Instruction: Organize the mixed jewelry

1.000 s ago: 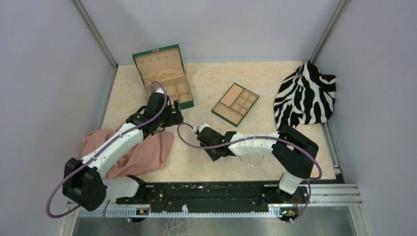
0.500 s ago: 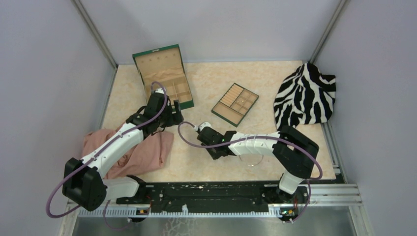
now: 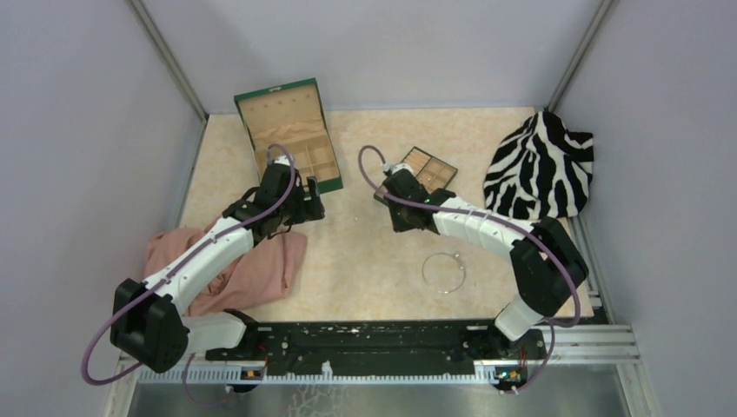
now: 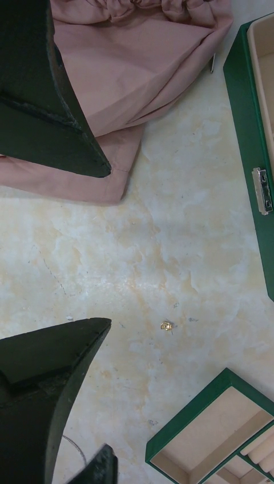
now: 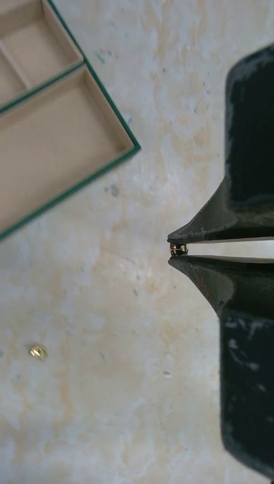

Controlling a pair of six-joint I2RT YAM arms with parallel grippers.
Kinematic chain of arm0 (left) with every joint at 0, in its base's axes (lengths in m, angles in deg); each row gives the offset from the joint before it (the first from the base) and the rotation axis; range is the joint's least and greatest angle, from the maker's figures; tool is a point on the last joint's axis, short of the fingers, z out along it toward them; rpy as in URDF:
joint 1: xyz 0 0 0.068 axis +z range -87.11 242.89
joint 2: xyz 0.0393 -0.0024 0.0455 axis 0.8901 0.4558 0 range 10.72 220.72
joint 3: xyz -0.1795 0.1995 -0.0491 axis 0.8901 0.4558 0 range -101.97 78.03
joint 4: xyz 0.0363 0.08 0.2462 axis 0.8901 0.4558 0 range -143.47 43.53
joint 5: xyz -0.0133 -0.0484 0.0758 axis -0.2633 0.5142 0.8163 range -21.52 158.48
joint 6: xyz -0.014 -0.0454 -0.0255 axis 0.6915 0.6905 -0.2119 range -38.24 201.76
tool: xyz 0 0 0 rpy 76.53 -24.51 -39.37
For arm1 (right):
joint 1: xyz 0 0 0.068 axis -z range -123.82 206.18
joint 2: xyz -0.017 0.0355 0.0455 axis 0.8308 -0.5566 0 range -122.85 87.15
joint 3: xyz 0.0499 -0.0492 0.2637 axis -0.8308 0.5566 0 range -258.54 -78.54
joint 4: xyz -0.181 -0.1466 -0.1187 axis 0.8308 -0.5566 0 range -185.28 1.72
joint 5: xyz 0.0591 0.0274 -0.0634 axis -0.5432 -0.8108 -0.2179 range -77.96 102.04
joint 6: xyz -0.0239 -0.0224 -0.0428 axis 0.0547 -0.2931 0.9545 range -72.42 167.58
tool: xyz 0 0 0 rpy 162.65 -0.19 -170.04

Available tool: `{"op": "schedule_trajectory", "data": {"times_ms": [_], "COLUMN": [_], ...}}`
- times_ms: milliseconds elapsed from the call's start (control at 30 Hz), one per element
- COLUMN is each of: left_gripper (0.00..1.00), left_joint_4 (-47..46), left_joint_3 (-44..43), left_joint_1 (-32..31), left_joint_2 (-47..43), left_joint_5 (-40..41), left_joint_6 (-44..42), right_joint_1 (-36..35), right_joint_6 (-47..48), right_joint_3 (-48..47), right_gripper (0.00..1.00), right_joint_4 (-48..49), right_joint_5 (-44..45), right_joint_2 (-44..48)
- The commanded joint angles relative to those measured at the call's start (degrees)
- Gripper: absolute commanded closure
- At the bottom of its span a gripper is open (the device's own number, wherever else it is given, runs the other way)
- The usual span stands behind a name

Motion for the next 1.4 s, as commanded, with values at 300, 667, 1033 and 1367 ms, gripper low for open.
{"op": "schedule_trajectory", "data": {"times_ms": [300,667,1033,1367], "left_gripper": [0.01,0.01,0.01,0.01], "left_joint_4": [-0.83,0.35,-1.93,-2.12], "left_joint_3": [-0.46,0.42,1.28,-0.28], "left_joint_1": [0.01,-0.06,-0.02,-0.38], "left_joint_2": [-0.93,-1.98,-0.91,1.79], "left_joint_5": [-0.11,-0.41,-5.58,-10.25], "left_joint_6": [-0.83,-1.15,-1.12,-5.02], "right_joint_1": [15.84,19.79,20.69,20.71], "right_joint_6": [-1.74,-0.25,-2.36,-3.5], "right_joint_3": [-9.88,-14.6,-14.22,-13.94], "right_gripper": [0.92,0.92,0.9,0.67], "right_joint_4": [1.47,2.06,4.86,6.23], "right_joint_5": [0.88,4.34,5.59,8.7], "right_joint_2": [-5.65,-14.73,-17.25,-17.21]}}
